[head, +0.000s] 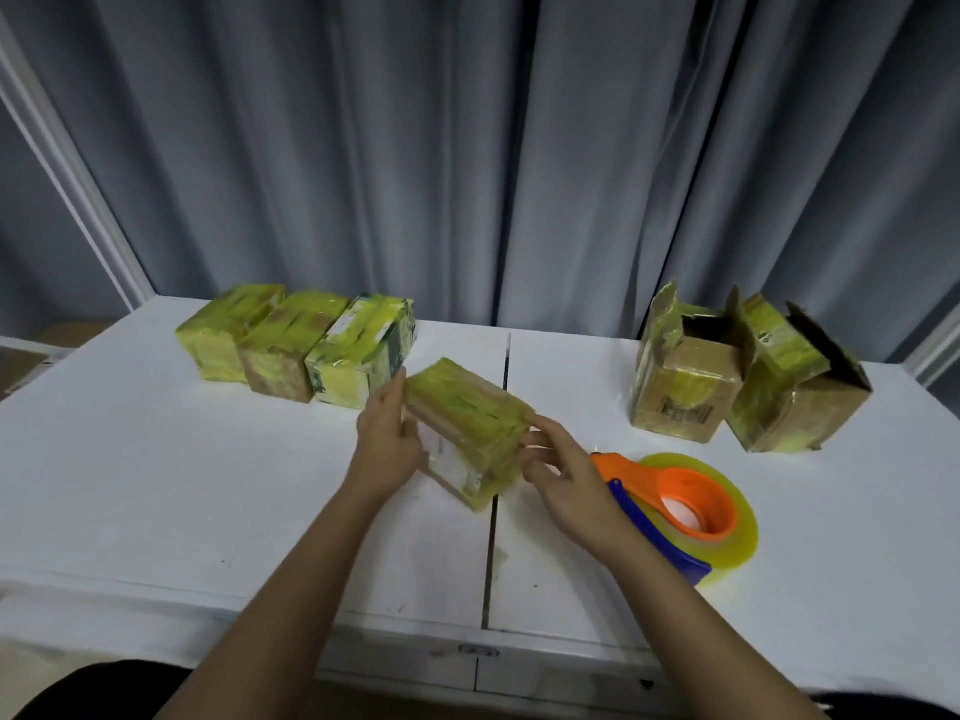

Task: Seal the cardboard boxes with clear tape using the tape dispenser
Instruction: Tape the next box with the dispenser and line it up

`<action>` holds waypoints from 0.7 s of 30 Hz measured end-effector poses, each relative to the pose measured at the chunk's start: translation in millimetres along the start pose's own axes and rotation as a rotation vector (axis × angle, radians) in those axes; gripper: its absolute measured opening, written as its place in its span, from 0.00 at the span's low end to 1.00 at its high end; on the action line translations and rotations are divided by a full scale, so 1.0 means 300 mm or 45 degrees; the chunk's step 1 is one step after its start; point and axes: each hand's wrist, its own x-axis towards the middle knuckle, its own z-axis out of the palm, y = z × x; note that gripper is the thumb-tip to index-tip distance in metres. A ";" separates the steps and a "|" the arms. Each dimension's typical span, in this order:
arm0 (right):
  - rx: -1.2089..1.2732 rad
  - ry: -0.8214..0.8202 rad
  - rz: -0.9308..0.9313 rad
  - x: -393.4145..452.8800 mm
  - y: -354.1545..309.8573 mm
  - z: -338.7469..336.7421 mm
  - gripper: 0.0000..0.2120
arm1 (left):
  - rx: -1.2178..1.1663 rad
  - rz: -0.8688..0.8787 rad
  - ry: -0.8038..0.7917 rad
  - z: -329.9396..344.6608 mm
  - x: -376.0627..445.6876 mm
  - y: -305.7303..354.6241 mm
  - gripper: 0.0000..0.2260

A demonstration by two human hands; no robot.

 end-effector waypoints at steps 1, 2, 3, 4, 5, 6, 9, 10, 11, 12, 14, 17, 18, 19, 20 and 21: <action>-0.113 0.034 -0.062 -0.037 0.016 -0.005 0.19 | -0.004 -0.009 0.034 0.005 -0.016 0.033 0.24; -0.313 0.143 -0.140 -0.072 0.034 -0.021 0.19 | -0.007 -0.036 0.079 0.019 -0.032 0.060 0.22; -0.567 0.288 -0.211 -0.095 0.060 -0.048 0.18 | 0.003 -0.072 0.114 0.037 -0.052 0.094 0.22; -0.838 0.436 -0.248 -0.114 0.090 -0.083 0.17 | 0.036 -0.111 0.143 0.057 -0.072 0.117 0.25; -1.069 0.543 -0.215 -0.130 0.122 -0.119 0.16 | 0.108 -0.123 0.148 0.074 -0.096 0.141 0.31; -1.234 0.606 -0.110 -0.141 0.146 -0.150 0.19 | 0.177 -0.122 0.134 0.087 -0.118 0.161 0.37; -1.411 0.354 0.385 -0.167 0.150 -0.198 0.30 | 0.209 -0.089 0.021 0.118 -0.125 0.183 0.36; -1.419 0.277 0.433 -0.169 0.151 -0.202 0.29 | 0.185 -0.084 -0.026 0.126 -0.111 0.180 0.31; -1.409 0.251 0.415 -0.166 0.151 -0.207 0.27 | 0.154 -0.074 -0.085 0.131 -0.096 0.176 0.28; -1.396 0.256 0.378 -0.161 0.146 -0.211 0.25 | 0.108 -0.038 -0.165 0.134 -0.080 0.170 0.26; -1.364 0.285 0.323 -0.153 0.123 -0.226 0.24 | 0.003 0.070 -0.334 0.131 -0.049 0.166 0.27; -1.240 0.285 0.266 -0.160 0.076 -0.284 0.25 | 0.239 0.162 -0.356 0.142 -0.021 0.169 0.27; -1.181 0.291 0.214 -0.173 0.056 -0.304 0.26 | 0.361 0.190 -0.269 0.144 -0.019 0.184 0.25; -1.135 0.295 0.142 -0.189 0.038 -0.323 0.26 | 0.412 0.237 -0.170 0.143 -0.024 0.208 0.23; -1.102 0.296 0.066 -0.208 0.017 -0.339 0.26 | 0.375 0.293 -0.109 0.142 -0.034 0.242 0.21; -1.064 0.294 0.000 -0.226 -0.008 -0.353 0.27 | 0.289 0.343 -0.108 0.140 -0.048 0.281 0.19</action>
